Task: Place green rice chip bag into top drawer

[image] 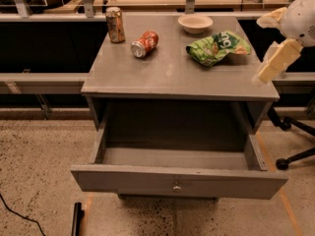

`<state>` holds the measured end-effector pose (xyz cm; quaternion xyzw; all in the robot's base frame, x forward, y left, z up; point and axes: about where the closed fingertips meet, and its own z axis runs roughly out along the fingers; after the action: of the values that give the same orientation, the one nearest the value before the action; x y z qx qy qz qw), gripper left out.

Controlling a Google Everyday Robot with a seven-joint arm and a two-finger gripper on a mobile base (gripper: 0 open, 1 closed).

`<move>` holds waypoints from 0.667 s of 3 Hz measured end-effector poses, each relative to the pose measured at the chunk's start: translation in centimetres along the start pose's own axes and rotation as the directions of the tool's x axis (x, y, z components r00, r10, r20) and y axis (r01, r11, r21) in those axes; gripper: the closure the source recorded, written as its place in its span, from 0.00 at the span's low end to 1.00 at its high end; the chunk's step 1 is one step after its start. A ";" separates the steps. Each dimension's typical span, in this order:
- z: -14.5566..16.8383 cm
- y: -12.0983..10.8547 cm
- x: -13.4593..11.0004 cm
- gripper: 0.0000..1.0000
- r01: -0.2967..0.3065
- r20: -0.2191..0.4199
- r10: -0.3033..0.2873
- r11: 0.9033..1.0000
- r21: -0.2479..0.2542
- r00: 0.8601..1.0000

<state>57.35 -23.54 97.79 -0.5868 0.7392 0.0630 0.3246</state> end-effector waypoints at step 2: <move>2.5 -5.3 -0.4 0.00 -0.025 0.102 0.013 0.992 0.120 0.995</move>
Offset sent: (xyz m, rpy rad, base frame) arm 0.0348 -0.0013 -0.0024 0.0624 -0.0617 -0.0185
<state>63.22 -23.64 97.60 -0.5549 0.7298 0.0507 0.3962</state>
